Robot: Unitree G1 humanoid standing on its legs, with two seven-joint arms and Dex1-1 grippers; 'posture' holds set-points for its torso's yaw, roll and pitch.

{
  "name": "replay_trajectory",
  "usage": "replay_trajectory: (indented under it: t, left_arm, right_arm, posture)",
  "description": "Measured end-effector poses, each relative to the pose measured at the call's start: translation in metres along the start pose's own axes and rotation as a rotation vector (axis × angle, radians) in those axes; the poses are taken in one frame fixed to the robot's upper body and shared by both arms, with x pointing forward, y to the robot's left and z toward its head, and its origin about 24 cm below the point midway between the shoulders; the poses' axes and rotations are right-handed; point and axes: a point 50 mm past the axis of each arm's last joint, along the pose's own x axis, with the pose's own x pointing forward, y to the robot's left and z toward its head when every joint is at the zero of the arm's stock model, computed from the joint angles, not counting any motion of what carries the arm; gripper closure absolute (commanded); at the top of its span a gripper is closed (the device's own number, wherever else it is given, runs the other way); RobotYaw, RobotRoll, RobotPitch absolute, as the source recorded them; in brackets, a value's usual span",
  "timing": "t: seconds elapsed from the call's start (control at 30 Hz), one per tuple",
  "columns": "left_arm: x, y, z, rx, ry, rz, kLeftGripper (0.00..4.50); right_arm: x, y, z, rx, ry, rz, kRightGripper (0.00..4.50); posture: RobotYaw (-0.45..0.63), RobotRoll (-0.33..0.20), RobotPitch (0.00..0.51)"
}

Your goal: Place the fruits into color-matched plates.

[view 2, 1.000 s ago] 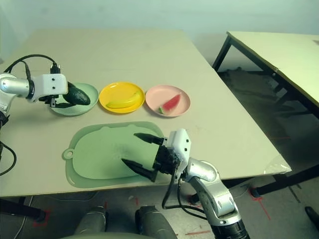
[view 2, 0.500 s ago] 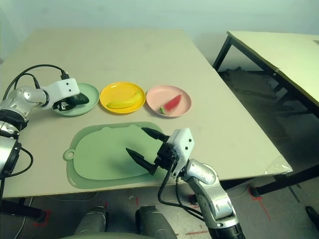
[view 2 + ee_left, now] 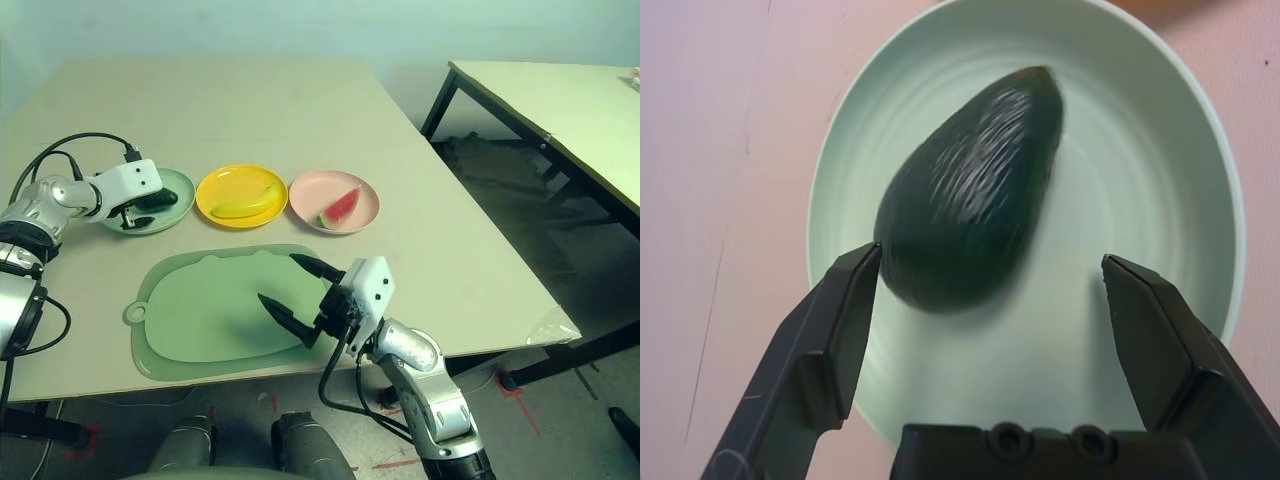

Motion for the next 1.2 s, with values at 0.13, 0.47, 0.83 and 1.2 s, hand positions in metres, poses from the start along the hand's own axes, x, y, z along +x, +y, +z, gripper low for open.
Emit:
replay_trajectory:
  t: [0.13,0.47,0.83,1.2]
  left_arm:
    - [-0.004,0.003,-0.001,-0.033,-0.026,0.011,0.02]
    - [-0.046,0.02,-0.031,-0.508,-0.437,0.241,0.02]
    - [-0.079,-0.106,-0.077,-0.97,-0.515,0.435,0.02]
    - [-0.081,-0.15,-0.077,-1.131,-0.454,0.492,0.02]
  right_arm:
    - [-0.001,-0.002,-0.004,0.011,0.012,-0.008,0.0]
    - [-0.033,-0.043,-0.017,-0.05,0.072,-0.367,0.0]
    - [-0.036,-0.06,-0.016,-0.091,0.025,-0.459,0.0]
    - [-0.018,-0.067,0.011,-0.034,-0.012,-0.579,0.0]
  posture:
    - [-0.05,0.0,0.065]
    - [-0.04,0.0,0.081]
    - [0.05,0.0,0.085]
    - [0.04,0.0,0.089]
